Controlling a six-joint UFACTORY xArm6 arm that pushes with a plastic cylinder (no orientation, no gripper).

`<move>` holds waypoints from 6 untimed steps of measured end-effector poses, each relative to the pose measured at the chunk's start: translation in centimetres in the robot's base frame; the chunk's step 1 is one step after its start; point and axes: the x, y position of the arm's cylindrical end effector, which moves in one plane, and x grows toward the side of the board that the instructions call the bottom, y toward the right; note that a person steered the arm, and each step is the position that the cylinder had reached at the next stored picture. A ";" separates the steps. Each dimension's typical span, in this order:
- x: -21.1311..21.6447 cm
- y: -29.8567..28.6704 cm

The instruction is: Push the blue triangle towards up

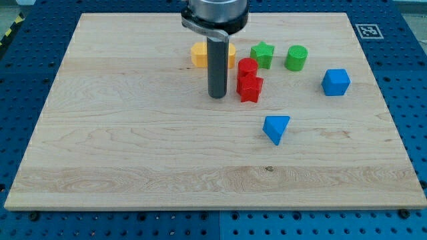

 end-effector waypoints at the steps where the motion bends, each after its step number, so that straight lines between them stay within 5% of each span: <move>1: 6.9 0.9; 2: 14.0 3.0; 3: 15.6 9.7; 4: 14.2 13.9; 6: 11.0 10.1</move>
